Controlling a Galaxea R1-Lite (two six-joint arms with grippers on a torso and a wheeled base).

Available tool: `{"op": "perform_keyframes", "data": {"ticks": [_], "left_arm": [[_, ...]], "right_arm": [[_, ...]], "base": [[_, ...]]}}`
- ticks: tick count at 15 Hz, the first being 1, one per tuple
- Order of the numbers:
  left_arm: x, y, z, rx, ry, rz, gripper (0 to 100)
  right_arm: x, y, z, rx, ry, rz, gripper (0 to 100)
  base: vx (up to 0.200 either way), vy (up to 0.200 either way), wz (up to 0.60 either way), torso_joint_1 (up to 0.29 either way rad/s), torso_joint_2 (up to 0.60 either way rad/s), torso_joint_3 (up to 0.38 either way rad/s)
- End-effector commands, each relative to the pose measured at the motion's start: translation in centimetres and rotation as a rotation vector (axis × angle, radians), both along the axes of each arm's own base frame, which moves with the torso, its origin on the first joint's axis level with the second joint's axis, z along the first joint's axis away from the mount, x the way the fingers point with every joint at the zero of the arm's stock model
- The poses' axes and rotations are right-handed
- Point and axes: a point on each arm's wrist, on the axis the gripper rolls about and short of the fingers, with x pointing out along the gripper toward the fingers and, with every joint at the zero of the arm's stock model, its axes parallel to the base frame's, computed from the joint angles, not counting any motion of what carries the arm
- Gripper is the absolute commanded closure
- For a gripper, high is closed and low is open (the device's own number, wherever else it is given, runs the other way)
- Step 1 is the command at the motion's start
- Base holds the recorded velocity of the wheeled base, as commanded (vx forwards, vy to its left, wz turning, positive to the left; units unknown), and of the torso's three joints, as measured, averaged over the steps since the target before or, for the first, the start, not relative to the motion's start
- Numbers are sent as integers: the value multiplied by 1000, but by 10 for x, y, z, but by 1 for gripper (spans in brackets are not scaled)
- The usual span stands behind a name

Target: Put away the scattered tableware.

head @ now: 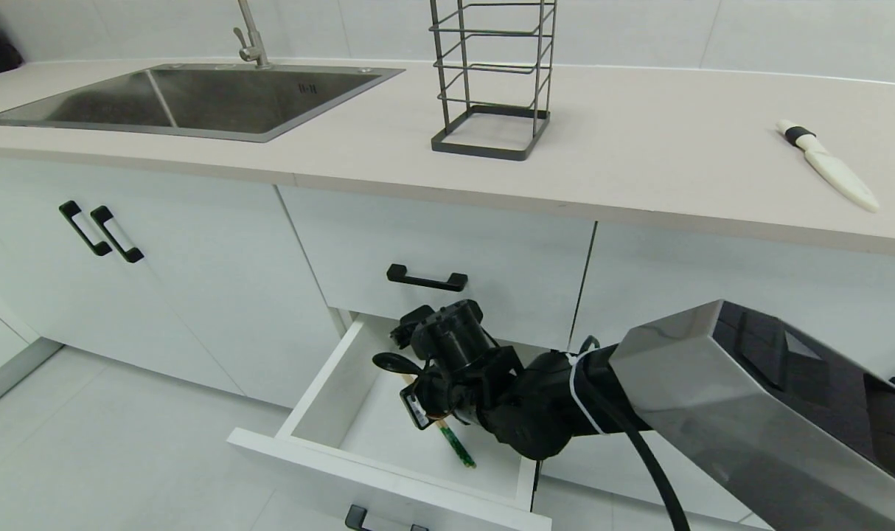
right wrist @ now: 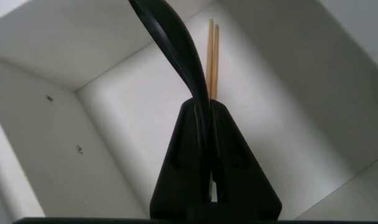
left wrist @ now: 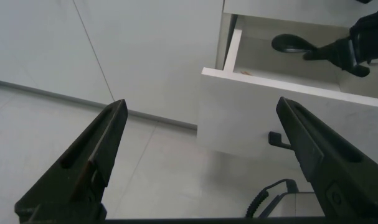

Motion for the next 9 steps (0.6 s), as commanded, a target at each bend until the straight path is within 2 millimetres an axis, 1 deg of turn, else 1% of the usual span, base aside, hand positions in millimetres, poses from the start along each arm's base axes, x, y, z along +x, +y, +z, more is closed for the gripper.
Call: {"op": "perform_keyframes", "data": {"ticks": [1,4,9], "left_arm": [[0,0,0,-1,1,0,0],[0,0,0,-1,1,0,0],[0,0,0,-1,1,0,0]], "right_arm": [[3,4,-14,-17,13,0,100],[4,5,-24,-33,23,-5,100],[12,6,-35,-46,32,-16,100]], "base": [[0,0,0,0,0,0],[0,0,0,0,0,0],[0,0,0,0,0,0]]}}
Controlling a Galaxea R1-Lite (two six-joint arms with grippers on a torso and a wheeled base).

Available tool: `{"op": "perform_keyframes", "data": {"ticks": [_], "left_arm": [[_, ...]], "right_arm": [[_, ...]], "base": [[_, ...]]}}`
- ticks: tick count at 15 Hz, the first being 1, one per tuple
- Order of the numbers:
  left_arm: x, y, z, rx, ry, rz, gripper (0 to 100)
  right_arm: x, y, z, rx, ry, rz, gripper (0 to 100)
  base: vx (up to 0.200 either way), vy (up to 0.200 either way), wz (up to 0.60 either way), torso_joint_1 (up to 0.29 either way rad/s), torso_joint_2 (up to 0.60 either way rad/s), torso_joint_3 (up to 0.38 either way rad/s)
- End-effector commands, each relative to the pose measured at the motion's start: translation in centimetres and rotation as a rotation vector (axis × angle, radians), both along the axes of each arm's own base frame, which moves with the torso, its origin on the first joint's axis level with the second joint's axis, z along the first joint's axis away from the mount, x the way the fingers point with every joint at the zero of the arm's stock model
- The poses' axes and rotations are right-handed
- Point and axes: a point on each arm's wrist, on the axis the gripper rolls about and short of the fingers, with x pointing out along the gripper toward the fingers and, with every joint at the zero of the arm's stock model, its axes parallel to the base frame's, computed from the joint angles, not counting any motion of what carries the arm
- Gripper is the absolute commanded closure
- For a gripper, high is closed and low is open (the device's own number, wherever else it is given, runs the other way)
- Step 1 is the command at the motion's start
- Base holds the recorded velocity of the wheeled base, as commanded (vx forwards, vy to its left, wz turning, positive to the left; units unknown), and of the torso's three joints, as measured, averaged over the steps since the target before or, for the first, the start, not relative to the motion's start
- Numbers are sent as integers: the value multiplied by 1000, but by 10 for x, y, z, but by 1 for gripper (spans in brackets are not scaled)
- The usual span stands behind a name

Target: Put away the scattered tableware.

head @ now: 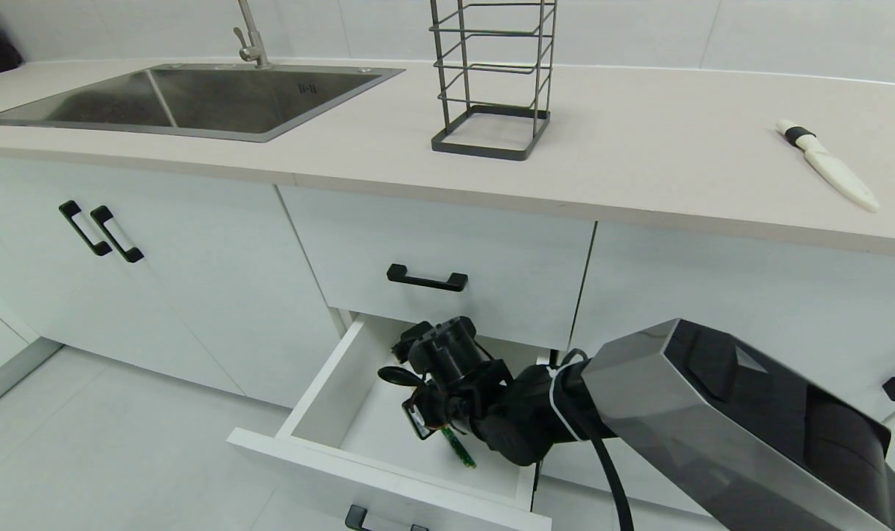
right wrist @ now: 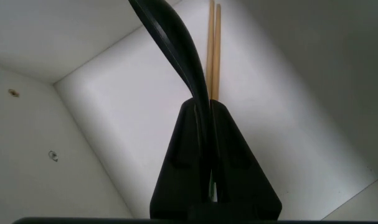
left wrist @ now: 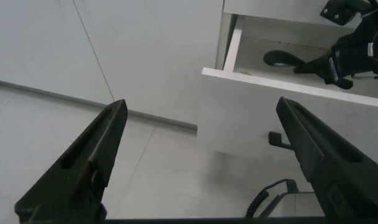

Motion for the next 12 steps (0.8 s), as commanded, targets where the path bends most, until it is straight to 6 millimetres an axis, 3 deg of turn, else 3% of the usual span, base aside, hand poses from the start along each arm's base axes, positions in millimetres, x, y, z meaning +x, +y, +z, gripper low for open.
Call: {"op": "perform_keyframes", "data": {"ticks": [1,12], "left_arm": [[0,0,0,0,1,0,0],[0,0,0,0,-1,0,0]], "right_arm": [[1,1,-7,-12,8,-2,100],[13,3,-40,-39,31,-35,100]], "base": [[0,0,0,0,0,0],[0,0,0,0,0,0]]}}
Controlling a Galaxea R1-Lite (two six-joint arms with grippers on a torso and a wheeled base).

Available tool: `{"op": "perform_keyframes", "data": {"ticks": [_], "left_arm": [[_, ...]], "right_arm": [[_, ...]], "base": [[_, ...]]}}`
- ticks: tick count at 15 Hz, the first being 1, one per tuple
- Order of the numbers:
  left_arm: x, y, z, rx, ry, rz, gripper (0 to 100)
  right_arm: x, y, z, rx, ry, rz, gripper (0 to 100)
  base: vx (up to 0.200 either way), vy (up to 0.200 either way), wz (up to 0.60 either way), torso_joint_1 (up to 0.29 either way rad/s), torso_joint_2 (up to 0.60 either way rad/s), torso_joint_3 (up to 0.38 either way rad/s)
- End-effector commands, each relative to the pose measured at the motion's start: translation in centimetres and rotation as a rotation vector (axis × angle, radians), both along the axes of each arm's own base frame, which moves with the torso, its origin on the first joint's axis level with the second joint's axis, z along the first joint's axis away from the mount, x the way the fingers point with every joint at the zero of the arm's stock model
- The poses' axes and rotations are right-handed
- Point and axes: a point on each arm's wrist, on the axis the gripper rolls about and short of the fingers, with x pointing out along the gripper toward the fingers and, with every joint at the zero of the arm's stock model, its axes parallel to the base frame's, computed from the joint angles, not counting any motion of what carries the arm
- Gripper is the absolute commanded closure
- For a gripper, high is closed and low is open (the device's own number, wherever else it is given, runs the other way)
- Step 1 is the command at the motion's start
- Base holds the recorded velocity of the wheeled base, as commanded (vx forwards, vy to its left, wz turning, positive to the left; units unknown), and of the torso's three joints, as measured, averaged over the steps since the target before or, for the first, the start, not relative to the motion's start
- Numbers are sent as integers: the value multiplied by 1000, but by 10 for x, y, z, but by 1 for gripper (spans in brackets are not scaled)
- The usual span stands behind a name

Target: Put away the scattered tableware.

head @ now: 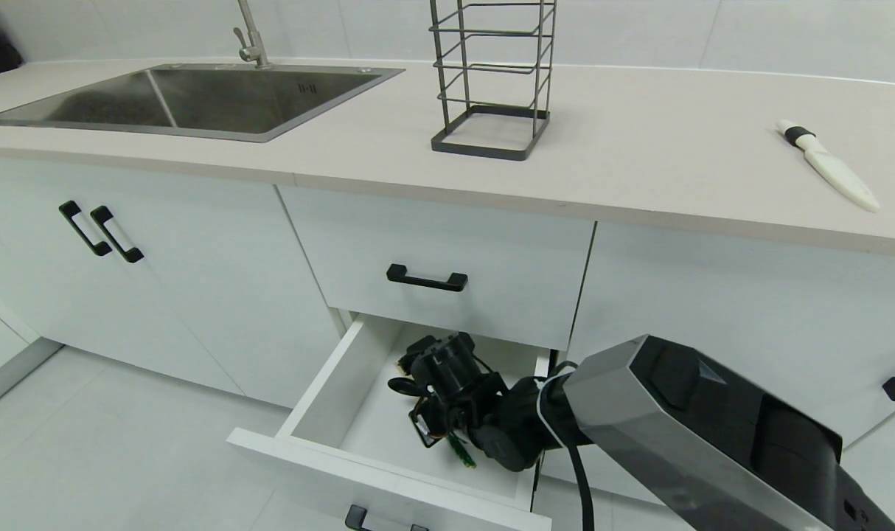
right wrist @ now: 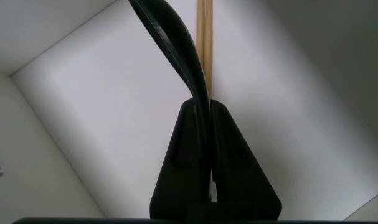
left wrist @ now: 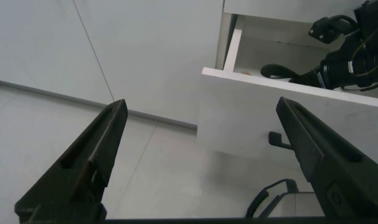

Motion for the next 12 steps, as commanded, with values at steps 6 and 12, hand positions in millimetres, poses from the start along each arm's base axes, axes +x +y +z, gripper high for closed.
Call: {"op": "perform_keyframes", "data": {"ticks": [6,12], "left_arm": [[0,0,0,0,1,0,0],[0,0,0,0,1,0,0]], "right_arm": [[8,3,-25,-20,16,-9,100],[11,6,-33,-28,18,-12,100]], "base": [[0,0,0,0,0,0],[0,0,0,0,0,0]]}}
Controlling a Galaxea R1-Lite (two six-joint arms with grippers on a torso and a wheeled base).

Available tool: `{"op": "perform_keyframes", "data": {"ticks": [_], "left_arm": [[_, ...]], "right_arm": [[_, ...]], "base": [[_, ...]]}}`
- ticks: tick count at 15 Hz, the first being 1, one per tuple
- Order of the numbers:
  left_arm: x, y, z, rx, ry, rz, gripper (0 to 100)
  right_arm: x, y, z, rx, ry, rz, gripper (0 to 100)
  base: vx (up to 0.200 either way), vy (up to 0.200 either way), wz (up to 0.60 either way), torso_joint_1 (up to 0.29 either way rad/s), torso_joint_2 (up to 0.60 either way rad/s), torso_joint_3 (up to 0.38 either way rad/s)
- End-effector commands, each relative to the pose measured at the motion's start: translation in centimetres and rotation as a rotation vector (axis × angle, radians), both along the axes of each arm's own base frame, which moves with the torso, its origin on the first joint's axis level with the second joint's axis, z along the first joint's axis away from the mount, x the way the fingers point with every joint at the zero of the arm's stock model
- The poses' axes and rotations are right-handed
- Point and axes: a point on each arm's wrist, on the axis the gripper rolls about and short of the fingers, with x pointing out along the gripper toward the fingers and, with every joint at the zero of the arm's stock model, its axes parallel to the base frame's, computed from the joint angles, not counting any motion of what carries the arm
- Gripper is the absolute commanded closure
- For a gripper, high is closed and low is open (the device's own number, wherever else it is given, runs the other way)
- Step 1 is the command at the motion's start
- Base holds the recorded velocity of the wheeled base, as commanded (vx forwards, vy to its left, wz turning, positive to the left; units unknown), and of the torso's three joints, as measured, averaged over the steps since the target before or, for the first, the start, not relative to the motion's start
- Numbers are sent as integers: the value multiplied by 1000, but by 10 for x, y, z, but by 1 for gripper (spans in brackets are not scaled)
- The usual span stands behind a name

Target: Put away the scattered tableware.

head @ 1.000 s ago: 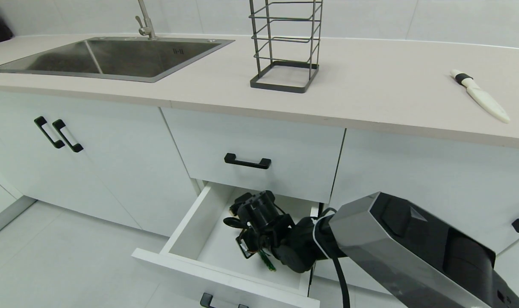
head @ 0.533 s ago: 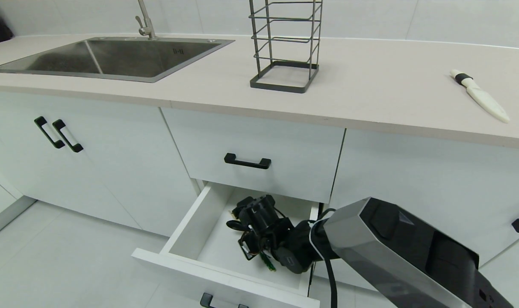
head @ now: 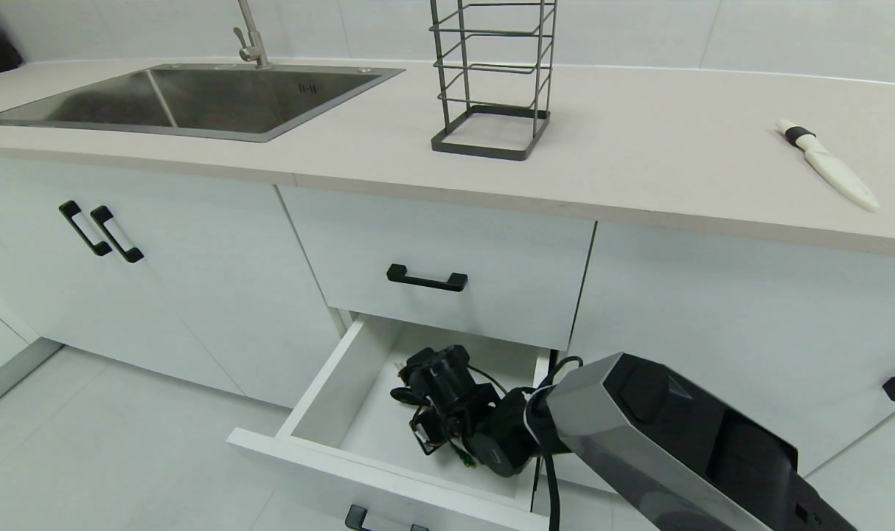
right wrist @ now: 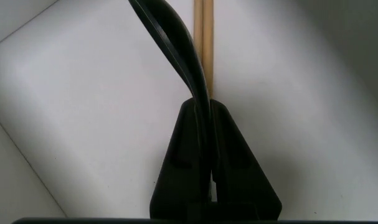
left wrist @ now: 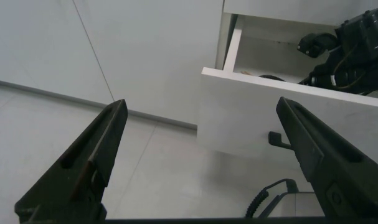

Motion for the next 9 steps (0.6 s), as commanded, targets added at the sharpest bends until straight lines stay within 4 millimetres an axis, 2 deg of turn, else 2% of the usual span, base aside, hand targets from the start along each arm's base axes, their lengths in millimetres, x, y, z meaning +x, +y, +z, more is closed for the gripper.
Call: {"op": "perform_keyframes", "data": {"ticks": [1,9], "left_arm": [[0,0,0,0,1,0,0],[0,0,0,0,-1,0,0]], "right_arm": [[0,0,-5,-6,5,0,100],[1,0,-15,-19,16,-2,100]], "base": [[0,0,0,0,0,0],[0,0,0,0,0,0]]}}
